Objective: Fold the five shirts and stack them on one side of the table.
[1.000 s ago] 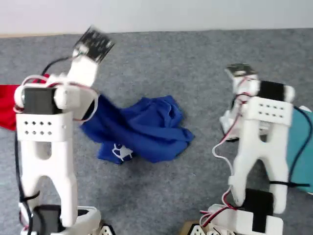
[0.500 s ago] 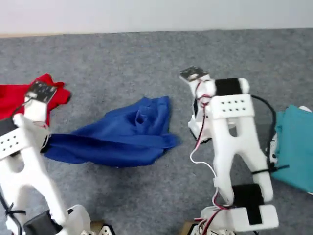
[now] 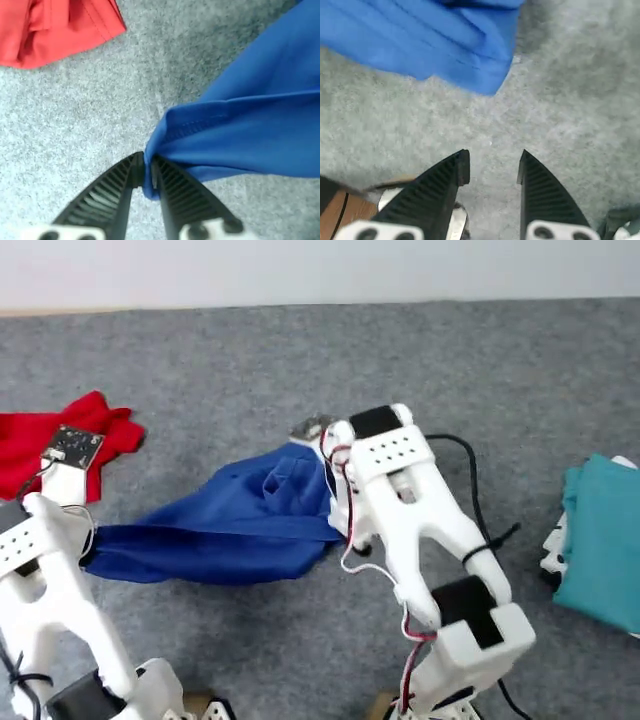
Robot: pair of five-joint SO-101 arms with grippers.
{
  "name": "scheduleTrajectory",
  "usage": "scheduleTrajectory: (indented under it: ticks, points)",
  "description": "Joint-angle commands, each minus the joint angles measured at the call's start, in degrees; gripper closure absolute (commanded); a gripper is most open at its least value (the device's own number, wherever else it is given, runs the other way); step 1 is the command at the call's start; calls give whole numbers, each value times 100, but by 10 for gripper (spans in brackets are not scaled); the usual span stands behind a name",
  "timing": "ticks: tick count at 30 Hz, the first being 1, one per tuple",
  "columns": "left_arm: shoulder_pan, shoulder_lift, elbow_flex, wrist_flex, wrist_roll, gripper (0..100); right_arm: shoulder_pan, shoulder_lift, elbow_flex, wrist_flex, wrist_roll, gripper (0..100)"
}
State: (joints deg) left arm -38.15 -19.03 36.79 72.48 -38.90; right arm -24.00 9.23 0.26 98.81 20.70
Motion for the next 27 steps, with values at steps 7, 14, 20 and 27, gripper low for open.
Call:
scheduleTrajectory:
  ticks: [7, 14, 20, 27]
  points:
    - [-44, -202, -4, -62, -18, 998, -57, 963, -2207, 374, -1565, 830]
    - [-97, -246, 268, -53, -9, 899, -312, 1279, -2321, 391, -2207, 830]
    - [-448, -255, 110, -53, 202, 817, -699, 1279, -2321, 391, -2321, 830]
    - [-510, -255, 92, -53, 220, 818, -541, 1701, -2312, 391, -2295, 832]
